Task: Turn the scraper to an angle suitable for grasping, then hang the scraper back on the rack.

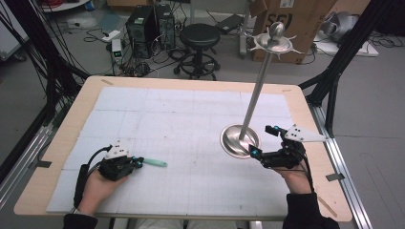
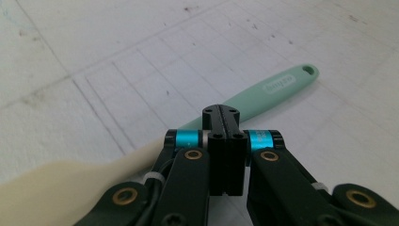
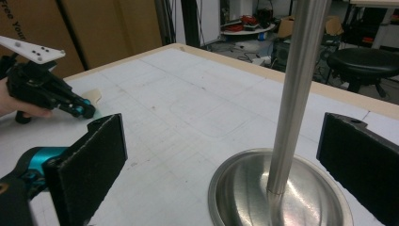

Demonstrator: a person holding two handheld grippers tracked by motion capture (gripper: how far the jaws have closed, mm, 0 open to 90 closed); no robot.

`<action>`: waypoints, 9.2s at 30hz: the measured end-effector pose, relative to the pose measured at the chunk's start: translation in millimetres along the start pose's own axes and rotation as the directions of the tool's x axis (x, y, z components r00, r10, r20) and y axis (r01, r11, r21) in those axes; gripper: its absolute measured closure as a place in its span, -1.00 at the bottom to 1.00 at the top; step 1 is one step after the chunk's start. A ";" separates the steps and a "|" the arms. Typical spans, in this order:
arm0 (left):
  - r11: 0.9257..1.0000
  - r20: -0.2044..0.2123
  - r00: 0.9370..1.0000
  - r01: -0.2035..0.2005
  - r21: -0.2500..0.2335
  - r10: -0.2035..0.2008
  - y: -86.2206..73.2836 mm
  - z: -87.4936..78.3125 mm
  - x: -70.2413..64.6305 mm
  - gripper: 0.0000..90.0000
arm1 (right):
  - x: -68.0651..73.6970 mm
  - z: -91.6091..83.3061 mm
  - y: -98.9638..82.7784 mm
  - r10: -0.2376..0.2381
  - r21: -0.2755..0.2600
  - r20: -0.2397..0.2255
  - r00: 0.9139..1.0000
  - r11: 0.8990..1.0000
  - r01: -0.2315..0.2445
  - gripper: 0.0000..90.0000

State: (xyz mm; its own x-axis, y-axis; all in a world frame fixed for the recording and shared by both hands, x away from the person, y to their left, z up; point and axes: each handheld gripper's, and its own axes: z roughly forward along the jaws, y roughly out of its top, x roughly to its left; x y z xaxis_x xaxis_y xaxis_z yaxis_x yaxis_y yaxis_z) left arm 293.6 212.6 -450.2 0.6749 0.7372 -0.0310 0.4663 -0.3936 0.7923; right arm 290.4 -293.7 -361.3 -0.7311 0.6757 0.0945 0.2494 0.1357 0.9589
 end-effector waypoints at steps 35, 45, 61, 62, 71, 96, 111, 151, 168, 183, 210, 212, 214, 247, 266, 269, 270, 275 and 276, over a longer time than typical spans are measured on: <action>1.000 -0.129 0.991 0.023 0.011 -0.021 12.0 10.8 48.0 1.00 | -4.2 -18.2 -5.5 0.024 -0.025 0.018 1.000 0.999 -0.024 -0.97; 0.999 -0.145 0.989 0.032 0.039 -0.026 5.7 -0.8 26.0 1.00 | -4.1 -14.6 -6.9 0.019 -0.008 0.018 1.000 1.000 -0.019 -0.98; 0.998 0.028 0.998 -0.063 -0.025 0.064 12.0 -10.1 -22.2 1.00 | -7.0 -14.5 -5.5 0.024 -0.021 0.014 1.000 0.999 -0.024 -0.98; 0.997 0.046 0.996 -0.079 -0.012 0.080 12.7 -6.4 -26.4 1.00 | -7.2 -14.3 -5.5 0.026 -0.022 0.016 1.000 0.999 -0.025 -0.97; 0.992 0.047 0.992 -0.119 0.032 0.118 16.1 15.7 -28.5 1.00 | -5.4 -15.7 -4.2 0.019 -0.026 0.016 1.000 0.999 -0.019 -0.98; 0.993 0.006 0.999 -0.040 -0.106 0.041 31.9 -4.2 6.1 0.91 | -6.7 -13.6 -5.8 0.020 -0.017 0.010 1.000 1.000 -0.020 -0.98; 0.963 0.148 0.980 -0.090 -0.252 0.131 30.5 -52.9 32.4 -0.49 | -8.1 -14.3 -5.9 0.033 -0.020 0.018 0.999 0.999 -0.032 -0.98; 0.807 0.372 0.883 -0.432 0.403 0.288 81.7 6.5 56.4 0.29 | -11.8 -17.4 -6.3 0.042 -0.032 0.002 0.999 0.999 -0.042 -0.98; 0.719 0.386 0.861 -0.495 0.487 0.332 74.1 23.6 52.8 0.63 | -12.9 -18.3 -6.8 0.045 -0.035 0.003 0.999 0.998 -0.045 -0.98; 0.670 0.378 0.856 -0.513 0.536 0.353 79.9 27.4 41.9 0.79 | -12.3 -18.9 -6.8 0.045 -0.036 0.003 0.999 0.998 -0.045 -0.97; 0.960 0.344 0.905 -0.278 0.030 0.251 116.1 -5.4 17.9 0.78 | -14.2 -21.8 -7.3 0.049 -0.041 0.014 0.999 0.998 -0.048 -0.97; 0.973 0.351 0.912 -0.229 0.002 0.213 119.2 -3.5 15.7 0.78 | -14.2 -22.2 -7.3 0.051 -0.042 0.014 0.999 0.998 -0.050 -0.98; 0.982 0.361 0.914 -0.186 -0.036 0.187 123.1 -2.5 12.8 0.79 | -14.5 -22.8 -7.0 0.049 -0.045 0.014 0.999 0.998 -0.048 -0.98; 0.915 0.323 0.925 -0.059 -0.398 0.200 243.2 -3.5 -66.1 0.79 | -17.1 -29.1 -6.5 0.067 -0.074 0.012 0.998 0.995 -0.066 -0.98; 0.886 0.356 0.899 -0.069 -0.458 0.254 267.9 -3.8 -88.3 0.78 | -17.8 -33.0 -6.7 0.075 -0.085 0.012 0.997 0.994 -0.074 -0.98; 0.885 0.356 0.898 -0.071 -0.460 0.258 268.4 -2.3 -88.6 0.78 | -17.8 -33.2 -6.8 0.073 -0.086 0.013 0.997 0.994 -0.072 -0.98; 0.884 0.358 0.897 -0.069 -0.462 0.257 268.6 -1.6 -89.1 0.79 | -17.8 -33.2 -6.7 0.073 -0.088 0.014 0.997 0.994 -0.071 -0.98; 0.883 0.354 0.897 -0.076 -0.464 0.263 269.0 2.1 -90.4 0.78 | -17.6 -33.1 -6.7 0.074 -0.087 0.013 0.997 0.994 -0.072 -0.98; 0.883 0.360 0.897 -0.067 -0.465 0.258 269.1 2.8 -90.9 0.78 | -17.7 -33.1 -6.7 0.074 -0.087 0.012 0.997 0.994 -0.073 -0.98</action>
State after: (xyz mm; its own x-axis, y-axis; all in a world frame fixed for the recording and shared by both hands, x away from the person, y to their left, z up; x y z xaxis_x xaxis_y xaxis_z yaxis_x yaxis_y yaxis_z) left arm 359.2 38.2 -235.9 0.9311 0.3623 -0.0428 0.1005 -0.1418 0.9848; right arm 280.6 -330.5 -360.6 -0.7030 0.6924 0.1623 0.2456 0.0223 0.9691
